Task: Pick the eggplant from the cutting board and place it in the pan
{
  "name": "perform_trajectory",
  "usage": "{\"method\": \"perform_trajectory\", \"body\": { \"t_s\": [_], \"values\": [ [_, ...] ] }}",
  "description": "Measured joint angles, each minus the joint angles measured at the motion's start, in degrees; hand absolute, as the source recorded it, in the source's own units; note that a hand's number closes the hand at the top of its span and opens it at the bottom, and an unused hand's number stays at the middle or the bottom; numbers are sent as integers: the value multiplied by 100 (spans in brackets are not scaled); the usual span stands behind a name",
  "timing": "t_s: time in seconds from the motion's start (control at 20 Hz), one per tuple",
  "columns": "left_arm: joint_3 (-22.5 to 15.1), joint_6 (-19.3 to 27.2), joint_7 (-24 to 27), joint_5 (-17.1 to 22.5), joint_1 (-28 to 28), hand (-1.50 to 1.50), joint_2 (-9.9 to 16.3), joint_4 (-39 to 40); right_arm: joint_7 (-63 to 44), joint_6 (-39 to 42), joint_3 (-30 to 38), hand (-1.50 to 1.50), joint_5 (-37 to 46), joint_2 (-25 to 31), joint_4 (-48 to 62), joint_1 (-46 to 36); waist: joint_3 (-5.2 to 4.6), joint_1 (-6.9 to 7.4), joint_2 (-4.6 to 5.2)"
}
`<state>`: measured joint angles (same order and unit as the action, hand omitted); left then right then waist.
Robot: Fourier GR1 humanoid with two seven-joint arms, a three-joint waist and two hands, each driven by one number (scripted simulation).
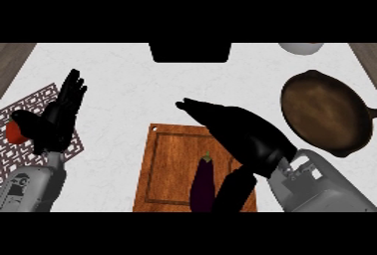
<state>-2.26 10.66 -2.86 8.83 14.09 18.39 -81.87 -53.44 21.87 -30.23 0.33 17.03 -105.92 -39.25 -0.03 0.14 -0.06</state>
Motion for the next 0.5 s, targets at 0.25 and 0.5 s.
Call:
{"method": "perform_trajectory", "body": {
  "t_s": [0.25,0.5],
  "values": [
    [69,-42,-48,-60,-61,0,-59,-116,-50,26,-24,-150,395,-155,158,141,1,-2,-1],
    [119,-81,-96,-115,-93,0,-116,-179,-14,173,-21,-150,598,-121,315,348,1,-4,0]
  ]
}}
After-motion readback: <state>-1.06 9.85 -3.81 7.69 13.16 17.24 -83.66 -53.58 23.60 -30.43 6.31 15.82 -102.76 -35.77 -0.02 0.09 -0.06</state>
